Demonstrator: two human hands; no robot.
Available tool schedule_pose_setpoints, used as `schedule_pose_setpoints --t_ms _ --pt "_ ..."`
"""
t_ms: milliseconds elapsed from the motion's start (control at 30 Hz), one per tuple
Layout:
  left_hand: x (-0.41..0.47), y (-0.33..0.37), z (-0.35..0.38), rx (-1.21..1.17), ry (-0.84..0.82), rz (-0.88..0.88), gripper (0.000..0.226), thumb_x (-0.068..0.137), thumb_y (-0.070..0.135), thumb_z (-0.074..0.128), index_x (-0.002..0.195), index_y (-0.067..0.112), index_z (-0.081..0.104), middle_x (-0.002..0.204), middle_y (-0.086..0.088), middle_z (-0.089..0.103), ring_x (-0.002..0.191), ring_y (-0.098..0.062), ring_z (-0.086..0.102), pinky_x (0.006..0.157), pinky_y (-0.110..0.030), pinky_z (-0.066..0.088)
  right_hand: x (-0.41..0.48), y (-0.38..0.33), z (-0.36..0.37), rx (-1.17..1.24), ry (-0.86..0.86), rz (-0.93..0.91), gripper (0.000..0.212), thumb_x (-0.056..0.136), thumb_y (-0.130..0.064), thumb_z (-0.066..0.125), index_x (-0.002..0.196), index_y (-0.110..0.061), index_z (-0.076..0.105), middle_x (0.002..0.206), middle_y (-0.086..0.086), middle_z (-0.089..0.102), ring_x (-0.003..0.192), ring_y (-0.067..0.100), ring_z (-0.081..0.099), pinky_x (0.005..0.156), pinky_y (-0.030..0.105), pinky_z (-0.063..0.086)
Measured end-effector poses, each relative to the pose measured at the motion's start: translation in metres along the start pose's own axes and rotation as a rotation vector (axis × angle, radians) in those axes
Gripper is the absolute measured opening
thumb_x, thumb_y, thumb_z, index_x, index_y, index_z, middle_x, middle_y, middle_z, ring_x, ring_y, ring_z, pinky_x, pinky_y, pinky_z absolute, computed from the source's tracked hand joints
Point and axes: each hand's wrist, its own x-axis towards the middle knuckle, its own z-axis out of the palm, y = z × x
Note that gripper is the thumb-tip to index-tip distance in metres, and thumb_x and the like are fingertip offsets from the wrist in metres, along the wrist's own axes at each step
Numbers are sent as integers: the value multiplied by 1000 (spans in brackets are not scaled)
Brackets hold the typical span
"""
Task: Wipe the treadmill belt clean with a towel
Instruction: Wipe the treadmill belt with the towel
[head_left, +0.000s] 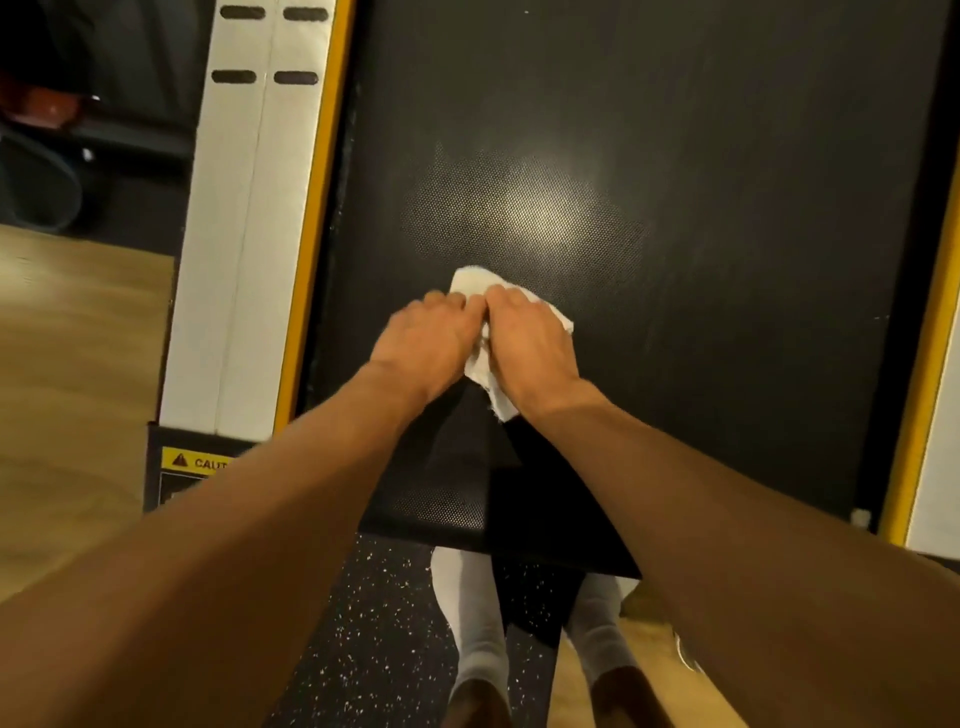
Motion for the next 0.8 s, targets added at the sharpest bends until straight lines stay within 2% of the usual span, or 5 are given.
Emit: schedule_pose_setpoints --t_ms 133,333,500,667,800 --pt "6 -32 -6 5 55 -97 32 92 15 52 123 7 44 116 -15 55 104 -34 53 79 -45 49 24 -29 3 20 41 -27 22 101 -18 41 119 -12 51 123 8 55 112 31 52 89 39 39" --pt "-35 -48 11 -35 -14 -91 34 93 21 55 123 8 46 116 -15 57 102 -31 56 83 -44 53 -3 -58 17 107 -15 61 17 95 -11 44 110 -11 53 114 8 59 107 31 54 75 36 38" --pt "-20 -58 2 -85 88 -185 45 89 18 62 127 7 40 118 -19 56 104 -36 57 81 -47 53 23 -78 15 130 54 77 17 97 -12 41 108 -11 54 113 9 61 104 29 58 77 36 38" --pt "-54 -61 18 -29 99 -29 50 92 30 56 133 8 38 119 -16 57 101 -32 60 81 -41 52 -6 -72 31 139 40 -42 13 95 -14 42 102 -15 52 108 6 56 99 27 50 71 39 42" --pt "-50 -73 14 1 72 -65 42 93 20 57 130 5 42 118 -18 58 102 -34 59 83 -44 54 15 -76 36 59 11 -92 14 95 -12 47 108 -13 53 112 9 56 101 31 52 73 38 40"
